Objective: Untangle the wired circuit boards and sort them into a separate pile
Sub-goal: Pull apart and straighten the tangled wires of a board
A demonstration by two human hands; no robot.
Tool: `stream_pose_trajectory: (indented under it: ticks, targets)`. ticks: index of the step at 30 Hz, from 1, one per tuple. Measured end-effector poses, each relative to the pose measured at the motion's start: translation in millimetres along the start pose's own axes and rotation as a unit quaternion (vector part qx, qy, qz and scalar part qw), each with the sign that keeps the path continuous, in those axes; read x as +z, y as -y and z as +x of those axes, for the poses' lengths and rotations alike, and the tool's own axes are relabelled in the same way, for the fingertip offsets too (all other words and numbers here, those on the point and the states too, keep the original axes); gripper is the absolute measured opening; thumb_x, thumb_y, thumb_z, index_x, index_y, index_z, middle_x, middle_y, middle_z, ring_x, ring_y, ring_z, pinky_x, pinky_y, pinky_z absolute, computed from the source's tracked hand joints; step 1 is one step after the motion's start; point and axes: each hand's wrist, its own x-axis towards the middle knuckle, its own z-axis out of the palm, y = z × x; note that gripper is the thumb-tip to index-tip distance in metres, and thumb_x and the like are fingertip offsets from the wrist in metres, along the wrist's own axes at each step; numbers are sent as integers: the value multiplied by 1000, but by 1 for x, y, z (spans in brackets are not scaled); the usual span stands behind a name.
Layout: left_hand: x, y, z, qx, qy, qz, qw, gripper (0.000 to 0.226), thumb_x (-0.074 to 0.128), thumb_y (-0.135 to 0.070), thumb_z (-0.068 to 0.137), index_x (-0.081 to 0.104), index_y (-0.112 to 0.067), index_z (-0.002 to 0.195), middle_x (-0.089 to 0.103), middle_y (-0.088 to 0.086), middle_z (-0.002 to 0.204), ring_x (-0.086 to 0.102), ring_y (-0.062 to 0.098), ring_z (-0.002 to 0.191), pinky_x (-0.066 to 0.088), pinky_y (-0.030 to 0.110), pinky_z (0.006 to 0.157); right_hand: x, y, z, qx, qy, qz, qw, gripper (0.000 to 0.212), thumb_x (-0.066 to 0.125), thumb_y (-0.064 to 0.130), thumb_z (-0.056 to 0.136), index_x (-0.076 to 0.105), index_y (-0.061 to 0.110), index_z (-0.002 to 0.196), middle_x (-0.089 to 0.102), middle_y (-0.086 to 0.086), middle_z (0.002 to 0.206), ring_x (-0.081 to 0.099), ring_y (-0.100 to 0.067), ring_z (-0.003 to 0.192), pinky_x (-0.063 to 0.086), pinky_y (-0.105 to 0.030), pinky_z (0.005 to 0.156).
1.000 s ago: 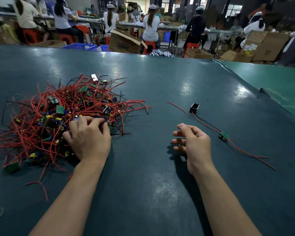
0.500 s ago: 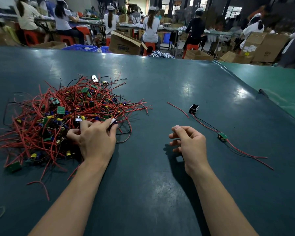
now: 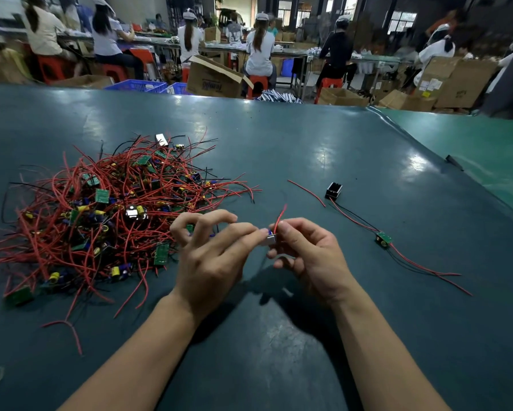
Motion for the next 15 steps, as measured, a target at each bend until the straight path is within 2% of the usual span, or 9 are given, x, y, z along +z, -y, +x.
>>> stream_pose_trajectory:
  ticks: [3,4,6,7,9,10,12,13,15]
  targets:
    - [1,0,-1,17,-2,8,1000,15,74,-16,88,79,-29,94,72,-15,98,56,19,100,34,48,82,0,-1,-1,11,1,-28,1000,26,74,34,73,70,12,88,69,-7,84,67,-18,63,52,-24,45]
    - [2,1,-1,22,-1,15,1000,16,74,-16,87,79,-30,93,72,-14,99,55,19,102,33,48,83,1,-2,-1,13,-4,-32,999,28,76,33,72,69,12,90,70,-7,84,68,-18,64,52,-24,45]
    - [4,0,-1,5,12,42,999,17,74,-17,86,78,-30,95,71,-8,110,51,21,110,32,49,87,4,-5,1,0,-47,-42,998,15,73,19,80,67,9,89,72,-7,79,68,-18,62,51,-22,45]
    - [5,0,-1,-28,21,53,998,20,75,-18,84,76,-29,101,67,-3,119,48,24,115,33,51,89,5,-5,2,-11,-87,-40,995,5,70,11,85,67,8,86,72,-6,76,68,-17,60,51,-22,46]
    - [7,2,-3,-127,11,65,990,35,76,-25,81,68,-24,116,56,5,131,41,29,123,34,54,93,3,-3,5,-42,-181,-5,983,10,63,1,90,67,7,83,72,-4,72,67,-15,58,52,-21,49]
    - [6,2,-2,-169,-8,64,984,37,75,-28,81,66,-21,116,54,10,129,41,31,123,34,54,94,0,0,6,-57,-219,31,974,12,62,-1,90,67,6,82,72,-3,71,67,-15,58,53,-21,51]
    - [6,4,-3,-193,-38,30,980,22,73,-30,85,71,-13,98,59,13,110,49,32,108,39,47,90,-5,6,7,-75,-250,115,959,11,62,-2,90,66,4,83,73,-4,73,70,-18,63,55,-21,55]
    - [6,4,-4,-180,-28,-15,983,19,71,-29,88,71,-10,85,63,10,94,54,29,93,44,43,82,-6,8,6,-75,-242,145,957,10,61,-2,90,66,4,83,74,-6,74,71,-20,66,55,-21,56]
    - [6,-1,-7,-154,58,-146,976,28,66,-30,91,70,-9,74,64,3,72,57,21,67,49,38,64,-3,7,5,-66,-209,150,964,10,62,-1,88,68,5,82,75,-8,77,73,-19,70,56,-21,59]
